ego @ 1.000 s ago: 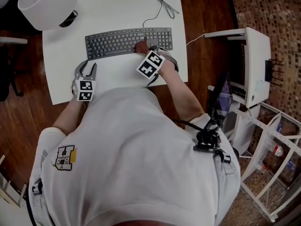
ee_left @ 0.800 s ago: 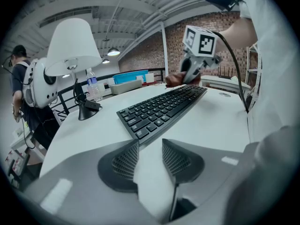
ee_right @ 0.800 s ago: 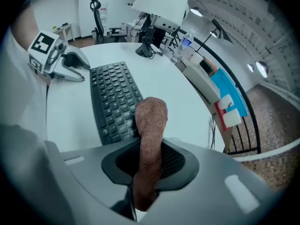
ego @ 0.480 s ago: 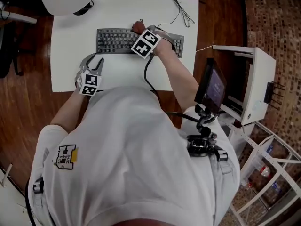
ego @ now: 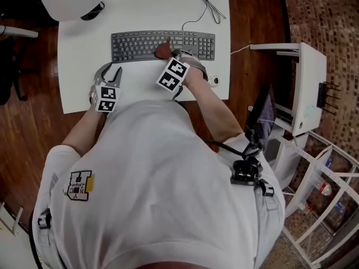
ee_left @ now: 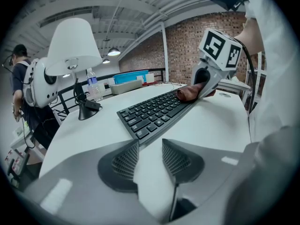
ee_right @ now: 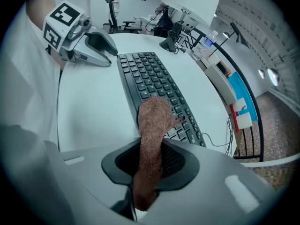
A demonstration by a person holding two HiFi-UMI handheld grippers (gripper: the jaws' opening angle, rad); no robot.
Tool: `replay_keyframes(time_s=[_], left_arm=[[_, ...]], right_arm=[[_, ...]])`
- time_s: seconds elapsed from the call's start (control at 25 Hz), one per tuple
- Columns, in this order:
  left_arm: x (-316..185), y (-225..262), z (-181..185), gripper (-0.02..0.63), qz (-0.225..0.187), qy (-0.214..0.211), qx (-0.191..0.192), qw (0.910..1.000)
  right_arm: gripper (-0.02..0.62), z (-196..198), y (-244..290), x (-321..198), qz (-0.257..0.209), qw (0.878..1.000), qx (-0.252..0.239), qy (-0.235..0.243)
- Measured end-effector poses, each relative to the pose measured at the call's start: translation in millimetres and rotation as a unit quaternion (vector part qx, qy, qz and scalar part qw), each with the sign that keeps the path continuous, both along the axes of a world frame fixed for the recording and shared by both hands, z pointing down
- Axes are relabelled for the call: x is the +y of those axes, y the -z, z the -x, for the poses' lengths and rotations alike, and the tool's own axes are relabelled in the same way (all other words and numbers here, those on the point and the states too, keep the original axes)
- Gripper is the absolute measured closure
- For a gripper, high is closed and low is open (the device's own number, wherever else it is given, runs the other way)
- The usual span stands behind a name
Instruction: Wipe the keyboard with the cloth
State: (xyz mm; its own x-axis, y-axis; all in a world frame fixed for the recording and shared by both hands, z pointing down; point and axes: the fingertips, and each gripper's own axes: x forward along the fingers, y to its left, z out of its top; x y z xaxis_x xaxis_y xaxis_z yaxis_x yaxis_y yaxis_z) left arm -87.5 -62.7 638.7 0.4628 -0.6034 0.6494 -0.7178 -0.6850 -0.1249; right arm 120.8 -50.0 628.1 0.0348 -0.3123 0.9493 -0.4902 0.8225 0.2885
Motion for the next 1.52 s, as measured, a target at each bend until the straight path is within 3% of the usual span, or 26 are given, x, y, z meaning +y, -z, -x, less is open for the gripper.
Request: replay_keyframes(time_s=[0.36, 0.6, 0.8, 1.52], left_arm=[[1, 0, -5, 0.451, 0.001, -0.004, 0.002, 1.0000], [0, -2, -5, 0.451, 0.004, -0.002, 0.003, 1.0000], [-2, 0, -5, 0.451, 0.003, -0.002, 0.005, 1.0000], [3, 3, -3, 0.451, 0.001, -0.006, 0.007, 1.0000]], right_arm=[[0.511, 5, -1, 31, 0.018, 1.000, -0.010, 0.004], [0.511, 31, 34, -65, -0.050, 0.998, -0.025, 0.042], [0.511, 48, 17, -115, -0.039, 0.996, -0.003, 0.079], [0.511, 58, -5, 26, 0.011, 0.995, -0.010, 0.095]])
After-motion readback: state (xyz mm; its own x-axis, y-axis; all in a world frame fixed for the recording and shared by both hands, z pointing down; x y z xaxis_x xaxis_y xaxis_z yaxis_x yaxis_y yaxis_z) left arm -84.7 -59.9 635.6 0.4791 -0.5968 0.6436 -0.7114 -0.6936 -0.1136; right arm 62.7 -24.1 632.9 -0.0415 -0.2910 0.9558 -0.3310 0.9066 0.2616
